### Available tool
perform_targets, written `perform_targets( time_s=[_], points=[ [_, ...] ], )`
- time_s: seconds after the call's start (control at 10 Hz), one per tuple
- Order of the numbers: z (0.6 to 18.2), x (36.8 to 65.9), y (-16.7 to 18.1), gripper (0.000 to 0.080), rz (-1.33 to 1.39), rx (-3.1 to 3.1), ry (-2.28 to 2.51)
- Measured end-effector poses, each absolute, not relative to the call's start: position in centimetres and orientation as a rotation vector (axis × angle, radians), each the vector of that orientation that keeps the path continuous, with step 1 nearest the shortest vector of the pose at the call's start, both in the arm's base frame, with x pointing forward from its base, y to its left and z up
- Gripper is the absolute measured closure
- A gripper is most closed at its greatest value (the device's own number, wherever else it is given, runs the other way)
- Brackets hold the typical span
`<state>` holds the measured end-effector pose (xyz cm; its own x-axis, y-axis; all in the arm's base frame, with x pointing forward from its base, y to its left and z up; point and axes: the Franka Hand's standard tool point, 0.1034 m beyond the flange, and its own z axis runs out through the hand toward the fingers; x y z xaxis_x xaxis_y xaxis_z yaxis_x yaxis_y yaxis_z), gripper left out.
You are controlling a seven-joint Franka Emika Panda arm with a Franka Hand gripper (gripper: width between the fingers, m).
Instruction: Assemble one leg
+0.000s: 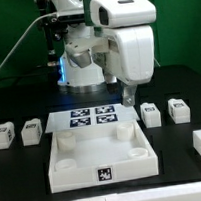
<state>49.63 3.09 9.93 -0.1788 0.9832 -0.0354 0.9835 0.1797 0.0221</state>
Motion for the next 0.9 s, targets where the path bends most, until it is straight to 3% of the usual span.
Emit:
perform_targets(
  time_s=[0.4,0.7,0.9],
  points=[
    [9.6,49.3,2.7,0.015,-0.009,1.993,2.376],
    [5.2,43.8,-0.4,0.015,0.0,2.07,2.337],
    [2.8,43.3,-1.5,0.015,-0.016,2.134,2.318]
  ],
)
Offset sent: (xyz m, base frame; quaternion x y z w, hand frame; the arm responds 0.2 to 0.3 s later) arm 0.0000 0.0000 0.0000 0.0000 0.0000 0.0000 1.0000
